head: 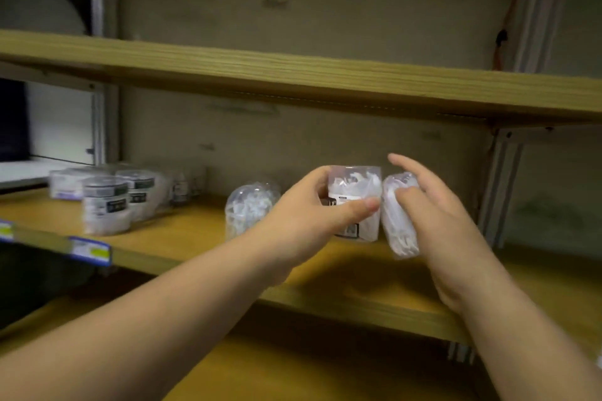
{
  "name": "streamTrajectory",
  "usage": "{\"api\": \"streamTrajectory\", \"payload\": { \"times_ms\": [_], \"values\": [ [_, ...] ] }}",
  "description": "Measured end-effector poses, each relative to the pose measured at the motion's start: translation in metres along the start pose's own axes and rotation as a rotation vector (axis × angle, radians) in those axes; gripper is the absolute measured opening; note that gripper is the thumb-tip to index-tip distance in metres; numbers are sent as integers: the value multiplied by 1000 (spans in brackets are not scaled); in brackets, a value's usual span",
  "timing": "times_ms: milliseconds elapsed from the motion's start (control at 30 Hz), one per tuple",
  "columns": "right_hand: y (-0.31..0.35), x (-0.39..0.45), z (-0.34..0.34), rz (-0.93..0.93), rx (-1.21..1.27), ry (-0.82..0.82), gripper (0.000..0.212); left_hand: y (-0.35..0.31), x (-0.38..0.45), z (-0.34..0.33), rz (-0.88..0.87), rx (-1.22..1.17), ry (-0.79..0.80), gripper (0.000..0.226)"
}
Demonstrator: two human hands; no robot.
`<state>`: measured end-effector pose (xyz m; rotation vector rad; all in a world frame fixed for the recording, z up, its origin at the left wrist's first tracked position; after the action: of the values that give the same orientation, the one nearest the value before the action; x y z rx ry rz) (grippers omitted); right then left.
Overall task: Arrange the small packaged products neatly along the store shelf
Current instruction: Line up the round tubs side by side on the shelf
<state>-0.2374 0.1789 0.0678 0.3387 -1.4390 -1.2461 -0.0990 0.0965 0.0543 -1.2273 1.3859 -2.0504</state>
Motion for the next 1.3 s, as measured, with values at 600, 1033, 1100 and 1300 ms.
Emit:
{"api": "streamTrajectory", "payload": {
  "times_ms": [600, 1033, 1100, 1300],
  "values": [
    [85, -12, -267, 63, 55, 228, 30, -58, -105, 283, 35, 266, -77, 43],
    [81, 23, -290, -93, -148, 28, 59, -31, -41, 317, -38, 351, 115, 61],
    [76, 39, -282, -128, -182, 24, 56, -34, -22, 310, -75, 483, 100, 71],
    [30, 86, -284, -224, -215, -81, 62, -13, 29, 306, -62, 771, 98, 74]
  ]
}}
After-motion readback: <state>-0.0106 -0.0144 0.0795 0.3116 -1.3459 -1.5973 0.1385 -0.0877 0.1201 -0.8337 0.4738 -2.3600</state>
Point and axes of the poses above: each hand's wrist, its own x-axis towards the middle knuckle, its own z-axis out of the back of the hand, y = z × x, the point moved 5 cm from there along x, towards the middle knuckle, and after that the axes turned 1 degree about x, right-handed, at the moved point
